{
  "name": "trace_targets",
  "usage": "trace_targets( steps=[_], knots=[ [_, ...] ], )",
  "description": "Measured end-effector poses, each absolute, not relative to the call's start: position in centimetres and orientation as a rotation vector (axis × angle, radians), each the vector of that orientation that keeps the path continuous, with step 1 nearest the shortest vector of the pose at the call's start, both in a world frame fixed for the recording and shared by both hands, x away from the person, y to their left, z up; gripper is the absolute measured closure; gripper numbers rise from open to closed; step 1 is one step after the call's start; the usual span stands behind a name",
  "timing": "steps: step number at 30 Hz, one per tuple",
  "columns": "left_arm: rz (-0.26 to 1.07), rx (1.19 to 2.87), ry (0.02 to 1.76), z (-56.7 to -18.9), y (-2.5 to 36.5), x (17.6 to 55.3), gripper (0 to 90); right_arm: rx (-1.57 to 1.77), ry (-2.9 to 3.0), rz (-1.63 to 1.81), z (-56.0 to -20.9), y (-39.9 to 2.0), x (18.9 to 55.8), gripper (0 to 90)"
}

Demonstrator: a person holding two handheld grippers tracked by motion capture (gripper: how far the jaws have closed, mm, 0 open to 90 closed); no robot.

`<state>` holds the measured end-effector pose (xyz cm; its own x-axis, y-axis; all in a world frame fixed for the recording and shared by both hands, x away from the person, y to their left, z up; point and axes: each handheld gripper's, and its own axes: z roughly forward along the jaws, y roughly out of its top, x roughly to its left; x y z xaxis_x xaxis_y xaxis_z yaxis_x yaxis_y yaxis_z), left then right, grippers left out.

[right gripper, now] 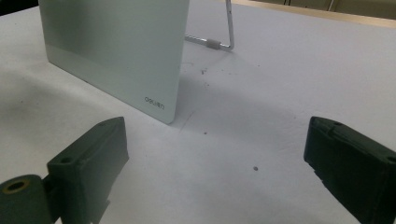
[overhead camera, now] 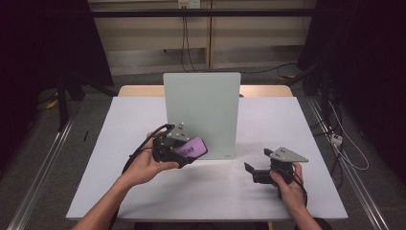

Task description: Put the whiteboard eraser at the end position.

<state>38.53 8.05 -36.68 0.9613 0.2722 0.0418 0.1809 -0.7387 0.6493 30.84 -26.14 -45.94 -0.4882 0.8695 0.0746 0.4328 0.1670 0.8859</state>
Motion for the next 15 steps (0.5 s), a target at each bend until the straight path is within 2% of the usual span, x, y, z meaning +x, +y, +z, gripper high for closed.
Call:
trace_targets(
  steps=[15],
  knots=[
    [0.089, 2.498, 0.243, -38.5, 6.2, 37.7, 40.8, 1.227, 1.994, 1.269, -45.9, -26.2, 30.9, 6.5]
  ],
)
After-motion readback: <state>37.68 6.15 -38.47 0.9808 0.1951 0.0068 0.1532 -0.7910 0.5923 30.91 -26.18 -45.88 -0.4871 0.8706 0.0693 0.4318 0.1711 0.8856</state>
